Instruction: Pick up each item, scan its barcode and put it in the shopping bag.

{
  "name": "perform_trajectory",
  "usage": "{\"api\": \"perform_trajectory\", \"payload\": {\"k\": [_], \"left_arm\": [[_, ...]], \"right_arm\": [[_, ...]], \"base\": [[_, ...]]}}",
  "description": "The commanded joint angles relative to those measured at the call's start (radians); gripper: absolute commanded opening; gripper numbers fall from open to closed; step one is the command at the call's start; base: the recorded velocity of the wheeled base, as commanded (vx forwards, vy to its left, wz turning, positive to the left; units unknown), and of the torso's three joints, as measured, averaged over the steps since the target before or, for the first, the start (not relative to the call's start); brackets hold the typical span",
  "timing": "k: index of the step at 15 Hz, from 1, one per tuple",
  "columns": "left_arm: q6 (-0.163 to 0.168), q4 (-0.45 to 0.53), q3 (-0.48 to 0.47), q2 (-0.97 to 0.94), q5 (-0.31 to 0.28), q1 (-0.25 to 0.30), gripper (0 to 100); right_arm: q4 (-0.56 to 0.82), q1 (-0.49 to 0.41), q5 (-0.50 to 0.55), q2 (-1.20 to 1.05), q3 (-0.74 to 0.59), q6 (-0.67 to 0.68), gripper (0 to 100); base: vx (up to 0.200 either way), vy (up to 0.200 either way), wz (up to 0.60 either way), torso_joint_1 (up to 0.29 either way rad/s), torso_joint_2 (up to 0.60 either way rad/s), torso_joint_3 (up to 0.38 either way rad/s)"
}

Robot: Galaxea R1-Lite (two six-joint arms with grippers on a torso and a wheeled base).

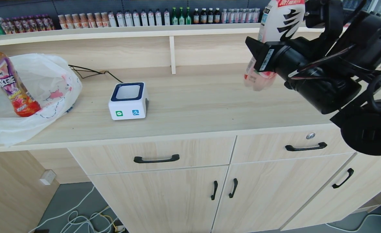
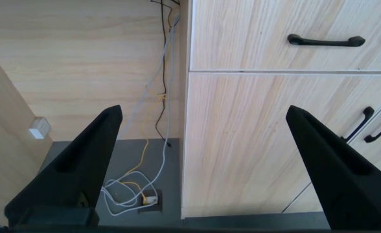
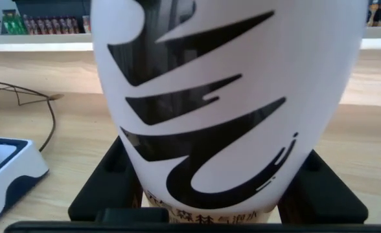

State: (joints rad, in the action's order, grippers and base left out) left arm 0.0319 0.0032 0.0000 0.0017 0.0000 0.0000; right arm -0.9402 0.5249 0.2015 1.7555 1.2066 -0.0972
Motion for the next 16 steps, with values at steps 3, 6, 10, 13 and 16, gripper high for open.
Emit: {"api": "perform_trajectory", "payload": {"k": [3,6,10,13,16], "left_arm": [[0.0,0.0,0.0,0.0,0.0,0.0,100],[0.0,0.0,0.0,0.0,0.0,0.0,100],[0.002,0.0,0.0,0.0,0.0,0.0,100],[0.002,0.0,0.0,0.0,0.0,0.0,100],[0.002,0.0,0.0,0.0,0.0,0.0,100]], "right_arm": [[-0.008,0.055,-0.002,-0.154,-0.176,0.005,0],[-0.045,0.107,-0.002,-0.225,-0.326,0.008,0],[-0.152,0.142,-0.001,-0.246,-0.47,0.044,0],[-0.209,0.158,-0.001,-0.257,-0.527,0.047,0],[-0.242,0.211,-0.007,-0.275,-0.575,0.074,0]], "base": [[0.0,0.0,0.0,0.0,0.0,0.0],[0.0,0.0,0.0,0.0,0.0,0.0],[0.0,0.0,0.0,0.0,0.0,0.0],[0.0,0.0,0.0,0.0,0.0,0.0],[0.0,0.0,0.0,0.0,0.0,0.0]]}}
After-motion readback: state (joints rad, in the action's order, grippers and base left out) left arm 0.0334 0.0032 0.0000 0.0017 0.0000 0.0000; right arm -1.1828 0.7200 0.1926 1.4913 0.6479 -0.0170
